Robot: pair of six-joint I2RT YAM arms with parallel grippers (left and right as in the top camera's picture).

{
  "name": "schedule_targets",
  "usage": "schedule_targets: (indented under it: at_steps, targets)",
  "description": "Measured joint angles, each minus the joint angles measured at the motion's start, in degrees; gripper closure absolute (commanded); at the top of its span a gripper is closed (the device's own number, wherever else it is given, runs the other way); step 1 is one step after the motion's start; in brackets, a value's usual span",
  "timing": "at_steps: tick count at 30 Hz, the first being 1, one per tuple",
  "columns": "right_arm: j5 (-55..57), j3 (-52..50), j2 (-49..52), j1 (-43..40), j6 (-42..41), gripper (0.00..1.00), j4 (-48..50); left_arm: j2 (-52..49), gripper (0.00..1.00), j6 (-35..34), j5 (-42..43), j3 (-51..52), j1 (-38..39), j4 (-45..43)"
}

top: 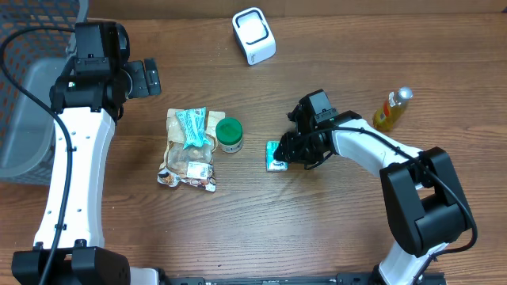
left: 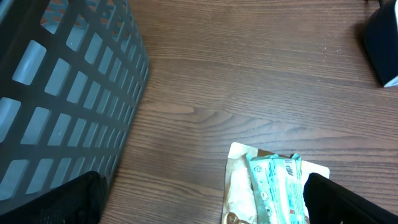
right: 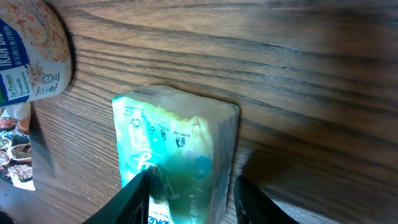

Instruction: Scan the item barcode

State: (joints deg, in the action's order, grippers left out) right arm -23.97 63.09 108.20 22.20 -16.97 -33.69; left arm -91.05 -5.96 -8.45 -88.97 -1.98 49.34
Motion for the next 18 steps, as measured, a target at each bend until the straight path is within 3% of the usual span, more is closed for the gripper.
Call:
schedule_targets:
  at_steps: [3, 6, 18]
  targets:
    - [0.0, 0.0, 0.0, 0.4, 0.1, 0.61, 0.5, 0.0, 0.00, 0.0, 0.0, 0.0, 0.0, 0.0]
    - [0.3, 0.0, 0.0, 0.7, 0.3, 0.70, 0.7, 0.0, 0.00, 0.0, 0.0, 0.0, 0.0, 0.0]
    - [3.8, 0.0, 0.0, 0.8, 0.3, 0.76, 0.8, 0.0, 0.00, 0.0, 0.0, 0.0, 0.0, 0.0]
